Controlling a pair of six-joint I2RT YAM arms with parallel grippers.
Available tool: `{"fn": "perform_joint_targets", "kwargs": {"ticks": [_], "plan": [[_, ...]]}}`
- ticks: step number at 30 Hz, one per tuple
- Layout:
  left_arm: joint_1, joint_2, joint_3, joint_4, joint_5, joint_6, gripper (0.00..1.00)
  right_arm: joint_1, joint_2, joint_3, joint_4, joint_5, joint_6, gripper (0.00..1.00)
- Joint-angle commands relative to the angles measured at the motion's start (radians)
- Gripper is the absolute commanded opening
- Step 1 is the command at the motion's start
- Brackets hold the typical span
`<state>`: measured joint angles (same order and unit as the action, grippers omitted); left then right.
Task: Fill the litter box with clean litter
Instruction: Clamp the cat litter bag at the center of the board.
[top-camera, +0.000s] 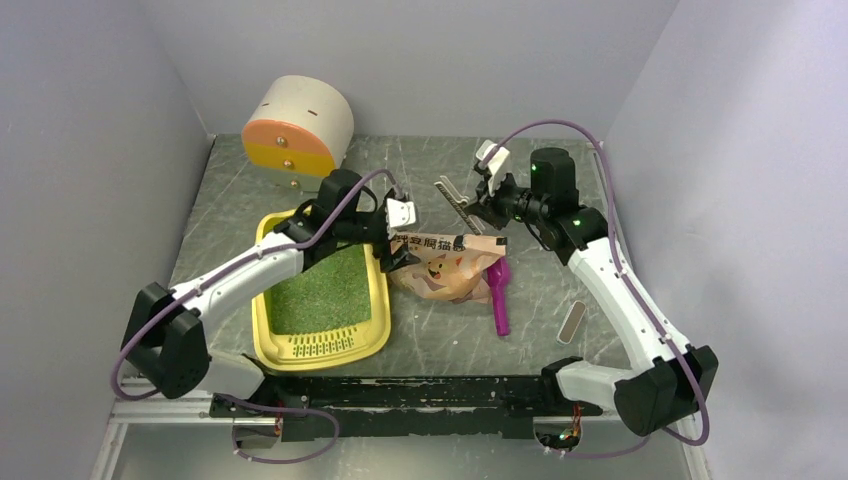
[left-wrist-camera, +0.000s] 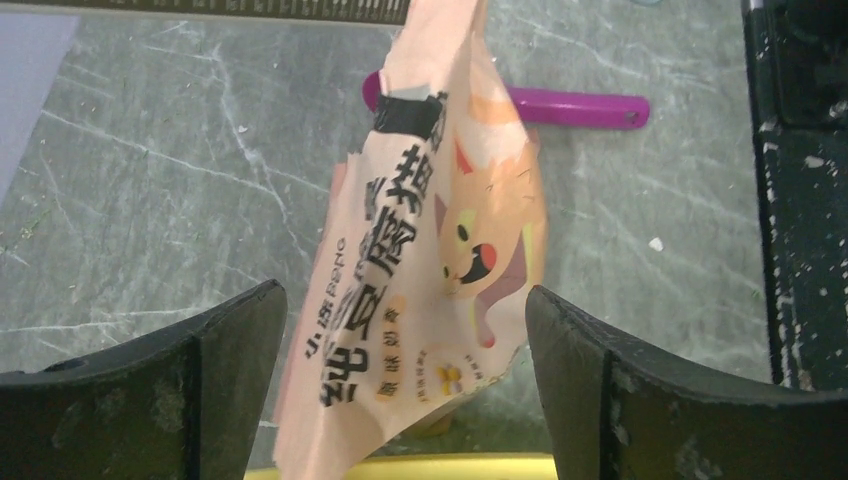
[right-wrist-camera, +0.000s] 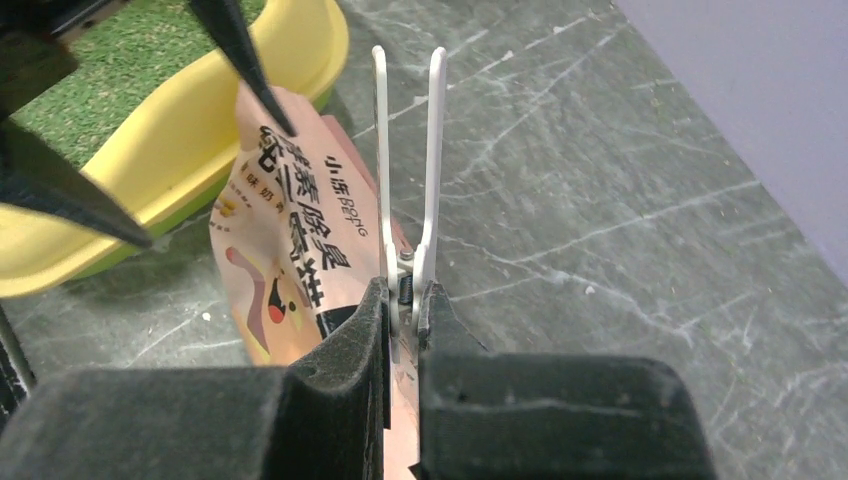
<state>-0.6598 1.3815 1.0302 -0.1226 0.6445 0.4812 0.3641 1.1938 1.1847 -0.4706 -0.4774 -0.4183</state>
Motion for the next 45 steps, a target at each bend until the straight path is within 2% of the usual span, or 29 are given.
{"fn": "perform_joint_targets", "kwargs": {"ticks": [1, 8, 17, 24, 30, 35, 39, 45], "plan": [[0.069, 0.066, 0.090, -0.093, 0.177, 0.155, 0.91, -0.028, -0.023, -0.036, 0.116, -0.174, -0.010, 0.00], [0.092, 0.146, 0.100, -0.035, 0.215, 0.114, 0.89, -0.054, -0.042, -0.137, 0.253, -0.320, 0.041, 0.00], [0.092, 0.209, 0.109, -0.011, 0.194, 0.055, 0.83, -0.055, -0.038, -0.230, 0.377, -0.406, 0.035, 0.00], [0.092, 0.221, 0.103, 0.001, 0.160, 0.017, 0.75, -0.058, -0.009, -0.224, 0.325, -0.375, -0.034, 0.00], [0.092, 0.234, 0.112, -0.005, 0.150, 0.000, 0.64, -0.060, 0.051, -0.171, 0.154, -0.373, -0.158, 0.00], [0.093, 0.247, 0.122, -0.037, 0.150, 0.002, 0.47, -0.060, 0.040, -0.178, 0.110, -0.332, -0.214, 0.00], [0.092, 0.256, 0.137, -0.086, 0.139, 0.026, 0.33, -0.059, 0.048, -0.131, -0.002, -0.262, -0.281, 0.00], [0.092, 0.272, 0.161, -0.134, 0.163, 0.055, 0.12, -0.058, 0.068, -0.085, -0.088, -0.231, -0.291, 0.00]]}}
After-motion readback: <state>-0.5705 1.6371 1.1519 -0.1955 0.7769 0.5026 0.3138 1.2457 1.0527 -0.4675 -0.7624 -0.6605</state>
